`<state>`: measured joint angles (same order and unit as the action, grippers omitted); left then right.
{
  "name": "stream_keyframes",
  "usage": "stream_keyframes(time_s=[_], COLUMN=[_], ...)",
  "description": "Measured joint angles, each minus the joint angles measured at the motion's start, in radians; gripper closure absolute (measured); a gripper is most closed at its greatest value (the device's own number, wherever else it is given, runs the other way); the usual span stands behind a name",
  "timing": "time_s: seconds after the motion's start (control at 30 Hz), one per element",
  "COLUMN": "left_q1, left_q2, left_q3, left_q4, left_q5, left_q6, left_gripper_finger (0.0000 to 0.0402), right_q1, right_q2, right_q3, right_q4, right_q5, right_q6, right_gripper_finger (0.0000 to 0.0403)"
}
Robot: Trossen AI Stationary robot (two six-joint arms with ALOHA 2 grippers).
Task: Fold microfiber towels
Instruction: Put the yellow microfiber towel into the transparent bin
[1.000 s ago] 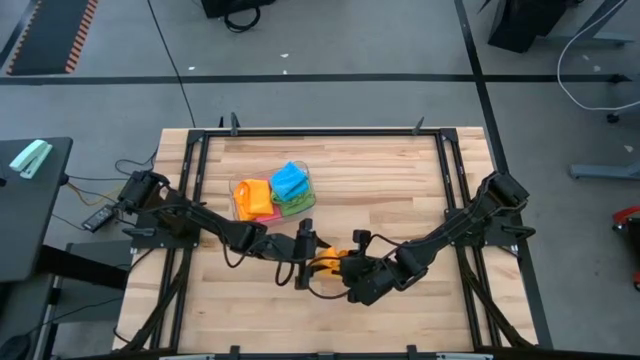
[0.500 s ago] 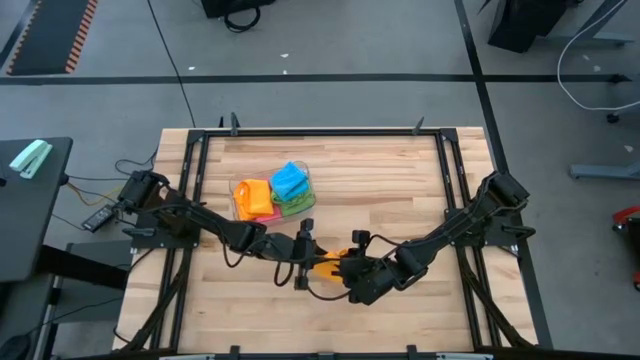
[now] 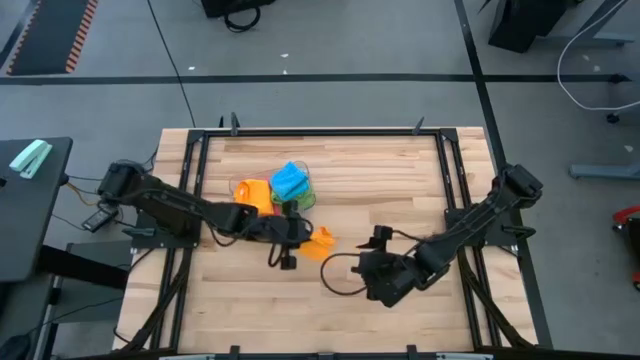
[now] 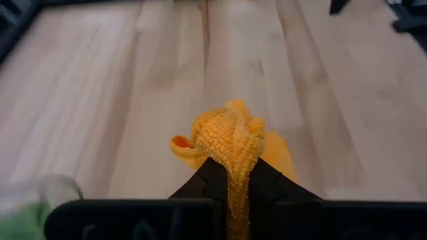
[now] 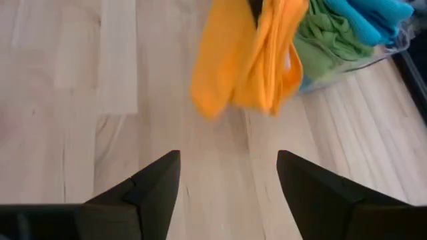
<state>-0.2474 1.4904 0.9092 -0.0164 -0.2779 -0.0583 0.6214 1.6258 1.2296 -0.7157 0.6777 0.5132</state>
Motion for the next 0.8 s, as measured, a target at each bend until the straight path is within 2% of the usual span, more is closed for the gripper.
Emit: stream_keyframes(time_s=[0.23,0.37,0.47,0.67,0.8], left_q1=[0.089,0.190,0.261,0.266,0.211], left_q2=[-0.178,-0.262,-0.298,-0.292,-0.259], left_q3=[0.000,0.002,0.049,0.202,0.224], left_q4=[-0.335,-0.489,-0.607,-0.799,-0.850], left_q5=[0.157,0.246,0.247,0.004,-0.176], left_q6=[-0.121,-0.159,-0.150,-0.105,-0.096], left_gripper_finger=[0.0367,0.0375,0.0376,0.0371,0.0375], right_q1=[0.072,0.095,0.097,0.082,0.072], right_q2=[0.005,0.005,0.005,0.005,0.005], right_q3=[-0.080,-0.170,-0.236,-0.311,-0.312], right_q4=[0.060,0.191,0.300,0.391,0.403], right_q5=[0.137,0.212,0.230,0.242,0.242], right_q6=[0.033,0.050,0.052,0.046,0.048], right_gripper_finger=[0.0147,0.0147,0.0147,0.0148,0.0148])
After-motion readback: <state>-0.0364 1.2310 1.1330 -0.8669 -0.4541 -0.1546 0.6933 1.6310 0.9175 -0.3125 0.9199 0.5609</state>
